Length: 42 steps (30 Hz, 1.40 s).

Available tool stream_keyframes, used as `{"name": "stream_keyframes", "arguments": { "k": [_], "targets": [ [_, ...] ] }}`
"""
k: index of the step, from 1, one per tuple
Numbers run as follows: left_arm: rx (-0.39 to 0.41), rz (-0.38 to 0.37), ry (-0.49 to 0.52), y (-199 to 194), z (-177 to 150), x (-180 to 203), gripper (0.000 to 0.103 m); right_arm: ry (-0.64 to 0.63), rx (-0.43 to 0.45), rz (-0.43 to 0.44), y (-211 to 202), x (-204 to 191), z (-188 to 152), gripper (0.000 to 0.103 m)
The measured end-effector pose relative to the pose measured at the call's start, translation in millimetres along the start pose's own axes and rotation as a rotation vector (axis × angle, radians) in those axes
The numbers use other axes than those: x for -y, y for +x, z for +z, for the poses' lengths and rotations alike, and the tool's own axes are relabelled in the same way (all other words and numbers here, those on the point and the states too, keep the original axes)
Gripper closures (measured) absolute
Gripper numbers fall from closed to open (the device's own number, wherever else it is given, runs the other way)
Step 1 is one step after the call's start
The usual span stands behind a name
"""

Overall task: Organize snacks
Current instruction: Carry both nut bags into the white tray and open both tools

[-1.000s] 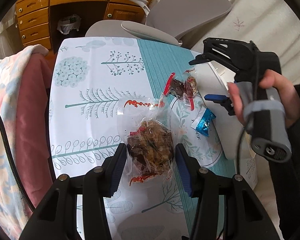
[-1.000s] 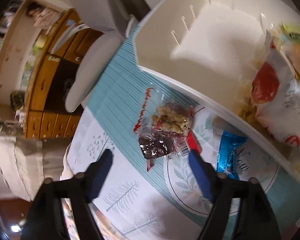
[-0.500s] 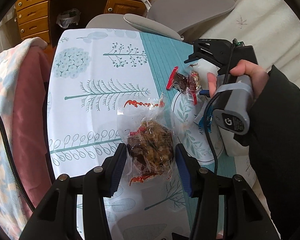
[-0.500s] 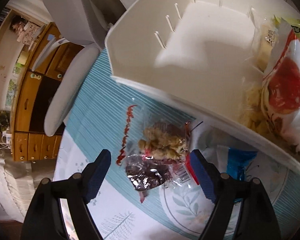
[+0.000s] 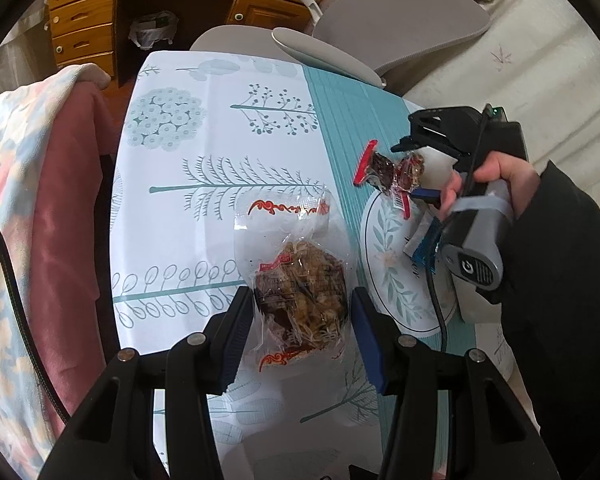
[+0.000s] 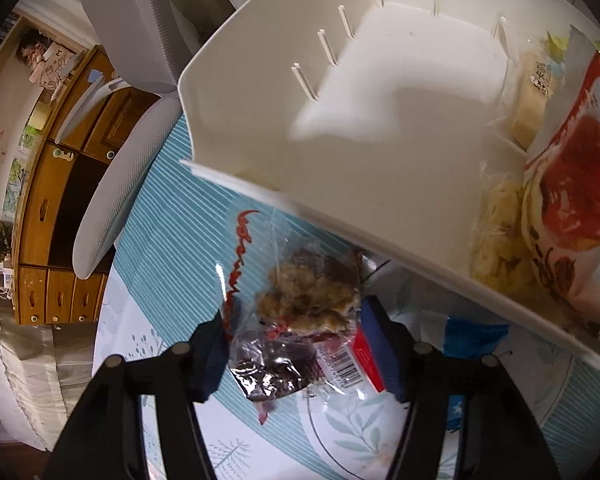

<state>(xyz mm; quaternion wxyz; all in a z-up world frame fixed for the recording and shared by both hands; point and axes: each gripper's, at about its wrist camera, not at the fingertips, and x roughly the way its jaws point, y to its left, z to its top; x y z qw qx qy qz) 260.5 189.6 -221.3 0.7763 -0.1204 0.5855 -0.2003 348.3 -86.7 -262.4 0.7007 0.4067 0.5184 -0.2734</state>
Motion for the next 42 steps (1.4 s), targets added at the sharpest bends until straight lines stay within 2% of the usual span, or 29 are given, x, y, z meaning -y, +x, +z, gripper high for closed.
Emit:
{"name": "stream_keyframes", "arguments": {
  "k": [6, 15, 23, 29, 33, 42],
  "targets": [
    [0.009, 0.010, -0.009, -3, 0, -3, 0.055, -0.013, -0.023, 0.018, -3, 9, -7, 0.045],
    [0.040, 0.015, -0.019, -19, -4, 2, 0.055, -0.069, -0.110, 0.052, -16, 15, -27, 0.045],
    [0.070, 0.040, -0.011, -31, -9, 14, 0.055, -0.207, -0.183, 0.197, -57, 20, -46, 0.045],
    [0.060, 0.034, 0.006, -26, -12, 42, 0.055, -0.329, -0.162, 0.272, -98, 36, -40, 0.045],
    [0.075, 0.052, 0.017, -24, -15, 74, 0.055, -0.434, -0.121, 0.287, -124, 48, -27, 0.045],
    [0.150, 0.093, 0.037, -23, -18, 158, 0.055, -0.667, -0.018, 0.314, -176, 80, 7, 0.045]
  ]
}}
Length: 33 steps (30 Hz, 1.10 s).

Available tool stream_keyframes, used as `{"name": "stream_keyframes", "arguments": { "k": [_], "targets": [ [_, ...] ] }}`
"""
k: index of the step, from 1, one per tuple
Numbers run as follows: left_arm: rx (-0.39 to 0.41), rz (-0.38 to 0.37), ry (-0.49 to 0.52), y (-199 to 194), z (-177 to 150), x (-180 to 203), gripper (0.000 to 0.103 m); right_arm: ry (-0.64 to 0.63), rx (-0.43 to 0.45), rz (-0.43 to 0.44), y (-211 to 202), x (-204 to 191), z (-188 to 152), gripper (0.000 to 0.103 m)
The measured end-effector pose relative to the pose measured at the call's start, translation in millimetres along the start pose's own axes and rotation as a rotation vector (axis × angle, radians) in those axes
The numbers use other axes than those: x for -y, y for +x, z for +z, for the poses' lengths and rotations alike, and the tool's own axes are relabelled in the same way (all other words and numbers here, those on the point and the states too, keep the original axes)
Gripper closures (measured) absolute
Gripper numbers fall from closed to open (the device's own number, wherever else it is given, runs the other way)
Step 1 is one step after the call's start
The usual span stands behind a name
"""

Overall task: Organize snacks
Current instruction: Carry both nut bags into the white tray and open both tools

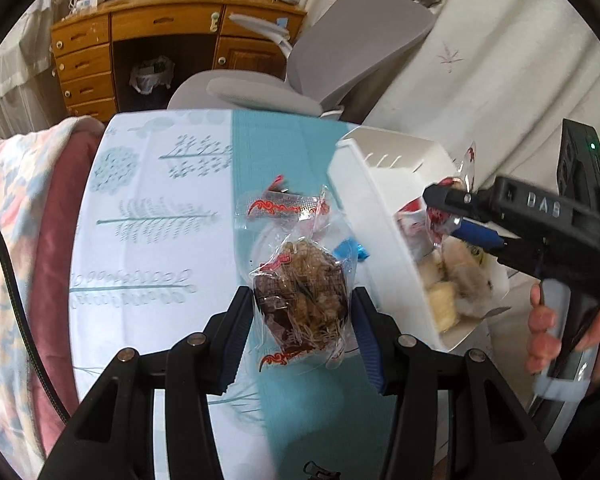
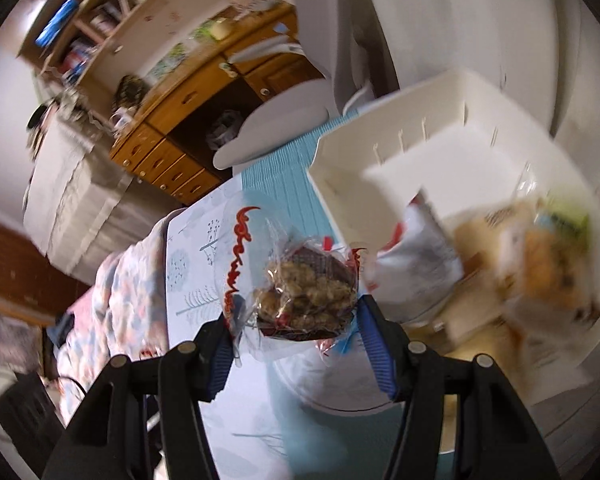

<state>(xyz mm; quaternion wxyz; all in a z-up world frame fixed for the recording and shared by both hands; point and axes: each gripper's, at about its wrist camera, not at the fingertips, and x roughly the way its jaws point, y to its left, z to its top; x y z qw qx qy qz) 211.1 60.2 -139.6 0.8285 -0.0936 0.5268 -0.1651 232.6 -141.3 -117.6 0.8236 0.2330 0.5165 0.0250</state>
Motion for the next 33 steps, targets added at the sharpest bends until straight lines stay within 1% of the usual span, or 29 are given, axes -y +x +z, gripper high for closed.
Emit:
{"name": "stream_keyframes", "arguments": {
  "k": [5, 9, 14, 20, 23, 24, 25, 27, 30, 31, 33],
  "targets": [
    [0.036, -0.010, -0.009, 2, 3, 47, 0.055, -0.067, 0.011, -0.009, -21, 29, 8, 0.045],
    [0.044, -0.026, 0.009, 12, 8, 83, 0.055, -0.080, 0.011, -0.020, -31, 53, 14, 0.045],
    [0.024, -0.051, 0.046, 32, 12, 124, 0.055, -0.090, 0.012, -0.041, -40, 83, 19, 0.044],
    [-0.011, -0.073, 0.089, 55, 18, 162, 0.054, -0.058, -0.004, -0.060, -42, 118, 26, 0.043],
    [-0.040, -0.078, 0.110, 67, 19, 177, 0.054, -0.041, -0.015, -0.070, -39, 131, 29, 0.037],
    [-0.053, -0.065, 0.117, 72, 20, 181, 0.050, -0.034, -0.018, -0.073, -38, 135, 30, 0.034],
    [-0.066, -0.053, 0.126, 77, 19, 186, 0.042, -0.026, -0.020, -0.073, -38, 138, 30, 0.028],
    [-0.068, -0.040, 0.135, 80, 18, 191, 0.030, -0.001, -0.020, -0.077, -37, 145, 31, 0.023],
    [-0.058, -0.042, 0.133, 77, 18, 192, 0.028, 0.019, -0.010, -0.066, -39, 150, 33, 0.023],
    [-0.059, -0.035, 0.130, 76, 18, 191, 0.026, 0.023, -0.007, -0.065, -39, 151, 34, 0.023],
    [-0.061, -0.019, 0.123, 75, 19, 186, 0.026, 0.035, -0.006, -0.064, -40, 153, 33, 0.023]
  ]
}}
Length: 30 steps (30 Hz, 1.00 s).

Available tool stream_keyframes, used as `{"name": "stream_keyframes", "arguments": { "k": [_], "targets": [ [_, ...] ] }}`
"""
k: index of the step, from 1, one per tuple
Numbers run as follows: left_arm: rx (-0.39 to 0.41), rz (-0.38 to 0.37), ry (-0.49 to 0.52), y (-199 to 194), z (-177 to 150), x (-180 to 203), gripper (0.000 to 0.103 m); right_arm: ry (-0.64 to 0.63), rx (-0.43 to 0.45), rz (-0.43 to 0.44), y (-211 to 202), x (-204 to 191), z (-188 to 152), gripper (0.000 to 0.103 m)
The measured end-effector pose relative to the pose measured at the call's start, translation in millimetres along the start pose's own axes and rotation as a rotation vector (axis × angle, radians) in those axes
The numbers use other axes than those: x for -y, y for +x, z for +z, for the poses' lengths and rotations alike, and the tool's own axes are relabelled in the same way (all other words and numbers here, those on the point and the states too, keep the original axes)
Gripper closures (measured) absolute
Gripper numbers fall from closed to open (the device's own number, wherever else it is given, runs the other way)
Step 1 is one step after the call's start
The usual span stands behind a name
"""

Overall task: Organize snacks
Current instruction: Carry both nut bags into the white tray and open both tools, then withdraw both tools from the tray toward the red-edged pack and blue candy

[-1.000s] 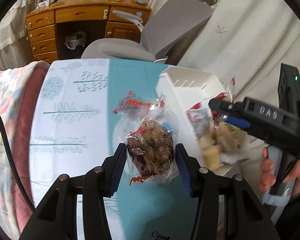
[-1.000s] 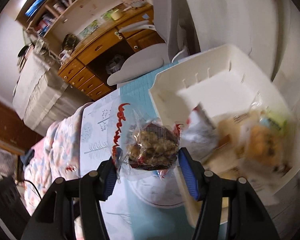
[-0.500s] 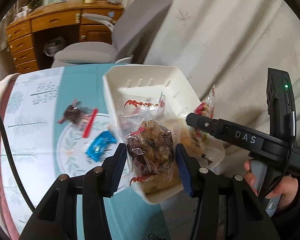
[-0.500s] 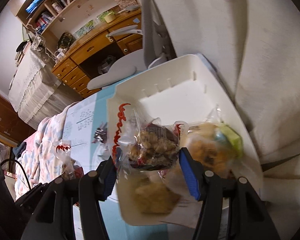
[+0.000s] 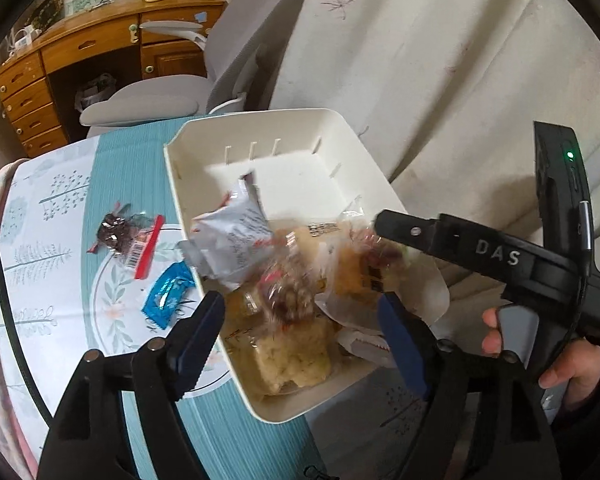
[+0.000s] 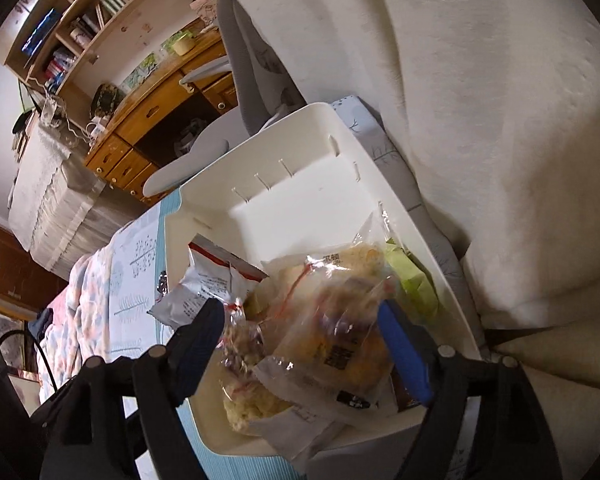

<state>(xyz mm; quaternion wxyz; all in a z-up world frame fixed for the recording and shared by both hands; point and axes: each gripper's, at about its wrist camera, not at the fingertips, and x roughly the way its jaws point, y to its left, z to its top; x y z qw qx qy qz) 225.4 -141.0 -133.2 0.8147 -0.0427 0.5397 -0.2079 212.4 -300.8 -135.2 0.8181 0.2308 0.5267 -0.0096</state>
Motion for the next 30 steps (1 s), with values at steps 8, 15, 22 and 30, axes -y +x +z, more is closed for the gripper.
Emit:
{"name": "stream_keyframes", "arguments": {
  "k": [8, 15, 22, 30],
  "targets": [
    [-0.002, 0.051, -0.032, -20, -10, -29, 0.023, 0.033, 0.005, 0.009, -4, -8, -13, 0.023],
    [-0.023, 0.073, -0.035, -43, -29, -64, 0.017, 0.055, 0.034, -0.006, -11, -36, -37, 0.023],
    [-0.030, 0.046, 0.026, -77, -45, -105, 0.015, 0.108, 0.088, -0.053, -19, -73, -65, 0.023],
    [-0.088, 0.056, 0.116, -106, -47, -158, 0.014, 0.209, 0.150, -0.104, -20, -117, -103, 0.023]
  ]
}}
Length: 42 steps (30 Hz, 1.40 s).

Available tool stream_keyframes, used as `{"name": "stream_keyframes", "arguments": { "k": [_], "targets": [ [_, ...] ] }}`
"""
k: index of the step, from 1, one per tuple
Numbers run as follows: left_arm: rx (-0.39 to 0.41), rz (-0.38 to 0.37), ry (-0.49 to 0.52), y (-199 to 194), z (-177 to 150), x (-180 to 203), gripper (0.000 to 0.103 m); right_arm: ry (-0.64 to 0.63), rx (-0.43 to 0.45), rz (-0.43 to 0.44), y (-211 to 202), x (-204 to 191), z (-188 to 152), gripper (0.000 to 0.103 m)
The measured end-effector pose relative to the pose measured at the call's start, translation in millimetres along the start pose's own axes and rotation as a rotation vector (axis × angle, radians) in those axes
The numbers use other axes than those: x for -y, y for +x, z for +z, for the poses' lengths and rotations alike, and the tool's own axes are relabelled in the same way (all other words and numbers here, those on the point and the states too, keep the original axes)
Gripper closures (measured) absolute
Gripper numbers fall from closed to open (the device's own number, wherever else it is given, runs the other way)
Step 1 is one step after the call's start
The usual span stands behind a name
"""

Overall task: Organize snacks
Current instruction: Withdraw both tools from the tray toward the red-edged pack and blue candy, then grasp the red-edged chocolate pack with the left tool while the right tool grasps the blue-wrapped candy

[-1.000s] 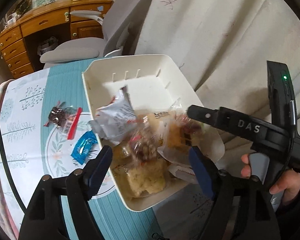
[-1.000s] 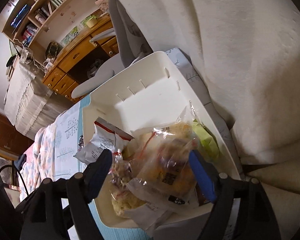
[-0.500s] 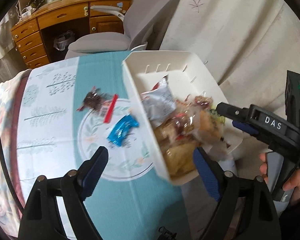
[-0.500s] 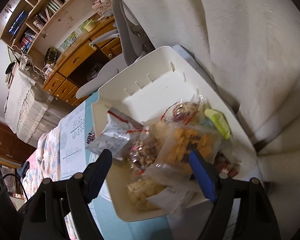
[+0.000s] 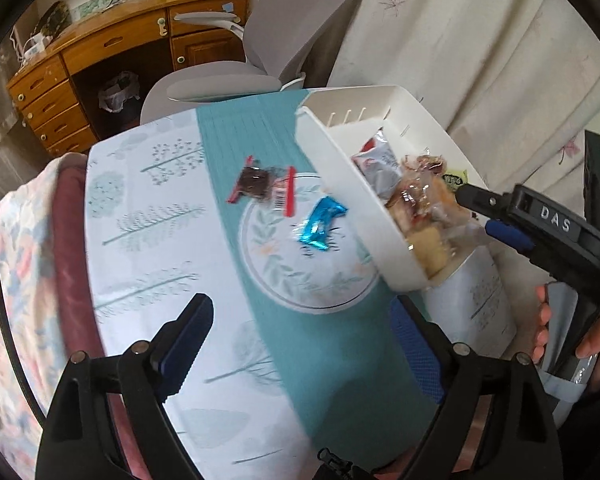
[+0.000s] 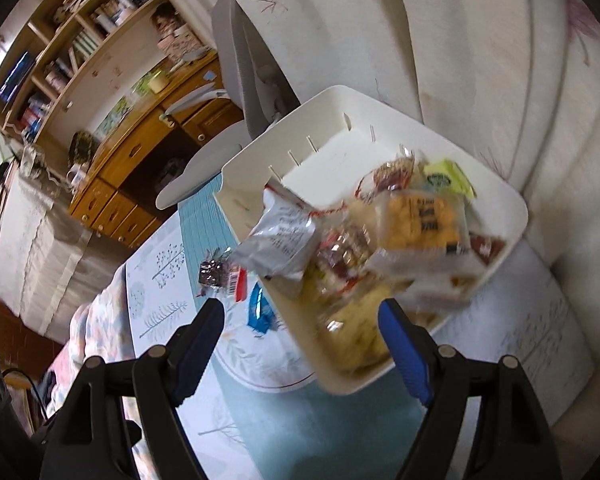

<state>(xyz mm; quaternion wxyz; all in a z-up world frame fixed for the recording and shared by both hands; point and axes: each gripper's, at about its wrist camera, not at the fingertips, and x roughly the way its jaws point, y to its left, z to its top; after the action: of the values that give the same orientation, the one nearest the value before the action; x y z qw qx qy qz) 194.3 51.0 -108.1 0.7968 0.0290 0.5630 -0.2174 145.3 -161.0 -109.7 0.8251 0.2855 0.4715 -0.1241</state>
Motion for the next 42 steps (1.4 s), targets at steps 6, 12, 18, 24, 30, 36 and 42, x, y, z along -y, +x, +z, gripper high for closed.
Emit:
{"name": "stream_keyframes", "arguments": {
  "k": [6, 12, 18, 24, 30, 36, 42],
  "targets": [
    [-0.069, 0.015, 0.034, -4, 14, -34, 0.014, 0.012, 0.007, -0.014, 2, -28, -32, 0.023],
    [-0.093, 0.052, 0.030, 8, 47, -57, 0.014, -0.018, 0.037, -0.012, 16, -52, -52, 0.023],
    [-0.099, 0.079, 0.001, 38, 82, -70, 0.014, -0.069, 0.102, -0.057, 36, -70, -64, 0.023],
    [-0.097, 0.066, -0.047, 89, 107, -79, 0.014, -0.166, 0.126, -0.136, 76, -88, -76, 0.023],
    [-0.108, 0.034, -0.085, 133, 118, -84, 0.014, -0.265, 0.148, -0.186, 114, -101, -82, 0.023],
    [-0.113, 0.007, -0.102, 173, 123, -83, 0.014, -0.304, 0.168, -0.254, 150, -98, -82, 0.023],
    [-0.139, -0.011, -0.108, 204, 127, -83, 0.014, -0.299, 0.141, -0.245, 174, -94, -80, 0.026]
  ]
}}
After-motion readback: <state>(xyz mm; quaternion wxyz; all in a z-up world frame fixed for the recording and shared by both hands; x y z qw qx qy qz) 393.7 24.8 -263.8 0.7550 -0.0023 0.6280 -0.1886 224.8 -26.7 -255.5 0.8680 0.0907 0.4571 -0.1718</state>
